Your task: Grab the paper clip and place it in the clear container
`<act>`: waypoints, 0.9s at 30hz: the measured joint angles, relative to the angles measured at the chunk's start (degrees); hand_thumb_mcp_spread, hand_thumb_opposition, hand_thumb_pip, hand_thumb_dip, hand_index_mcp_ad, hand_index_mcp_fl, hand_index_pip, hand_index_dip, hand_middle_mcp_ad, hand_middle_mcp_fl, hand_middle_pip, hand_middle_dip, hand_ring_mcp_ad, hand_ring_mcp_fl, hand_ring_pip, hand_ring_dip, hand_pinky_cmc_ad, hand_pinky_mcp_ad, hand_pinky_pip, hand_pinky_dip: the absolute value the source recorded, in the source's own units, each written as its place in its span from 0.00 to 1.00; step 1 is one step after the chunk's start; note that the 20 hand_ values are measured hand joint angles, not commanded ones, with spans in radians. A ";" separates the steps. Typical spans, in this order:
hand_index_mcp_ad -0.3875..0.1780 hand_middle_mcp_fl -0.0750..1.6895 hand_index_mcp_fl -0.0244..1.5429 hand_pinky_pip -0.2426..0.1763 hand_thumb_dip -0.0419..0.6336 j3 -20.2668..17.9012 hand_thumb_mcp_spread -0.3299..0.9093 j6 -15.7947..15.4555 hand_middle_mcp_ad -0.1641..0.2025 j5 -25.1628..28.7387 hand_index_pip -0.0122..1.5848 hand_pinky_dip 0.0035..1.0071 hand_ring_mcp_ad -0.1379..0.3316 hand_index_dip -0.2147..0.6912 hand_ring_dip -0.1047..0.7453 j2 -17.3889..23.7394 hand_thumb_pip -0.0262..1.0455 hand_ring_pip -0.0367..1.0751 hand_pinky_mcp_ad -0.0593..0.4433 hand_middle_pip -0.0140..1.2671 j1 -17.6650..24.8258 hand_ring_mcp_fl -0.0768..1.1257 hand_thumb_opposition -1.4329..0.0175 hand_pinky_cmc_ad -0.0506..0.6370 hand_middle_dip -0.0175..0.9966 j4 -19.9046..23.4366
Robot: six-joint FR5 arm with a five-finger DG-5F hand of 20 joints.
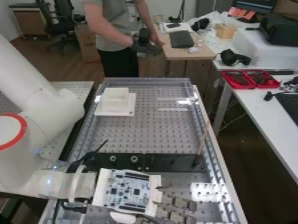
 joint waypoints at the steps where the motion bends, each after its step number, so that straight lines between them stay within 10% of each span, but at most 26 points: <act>1: 0.42 0.09 0.29 0.51 0.50 -0.06 0.66 0.05 0.69 0.02 0.95 0.18 0.55 0.44 0.23 0.04 0.64 0.11 0.66 0.11 0.01 0.06 0.35 0.54 0.19 0.11; 15: 0.42 0.13 0.35 0.59 0.50 -3.90 0.69 3.64 0.70 0.15 0.92 0.19 0.54 0.40 0.23 4.38 0.58 0.12 0.66 0.11 1.01 0.08 0.35 0.54 0.19 6.59; 27: 0.42 0.13 0.35 0.59 0.50 -14.97 0.71 8.20 0.70 -0.12 0.91 0.19 0.54 0.40 0.23 17.37 0.57 0.12 0.67 0.11 6.59 0.08 0.35 0.54 0.19 17.96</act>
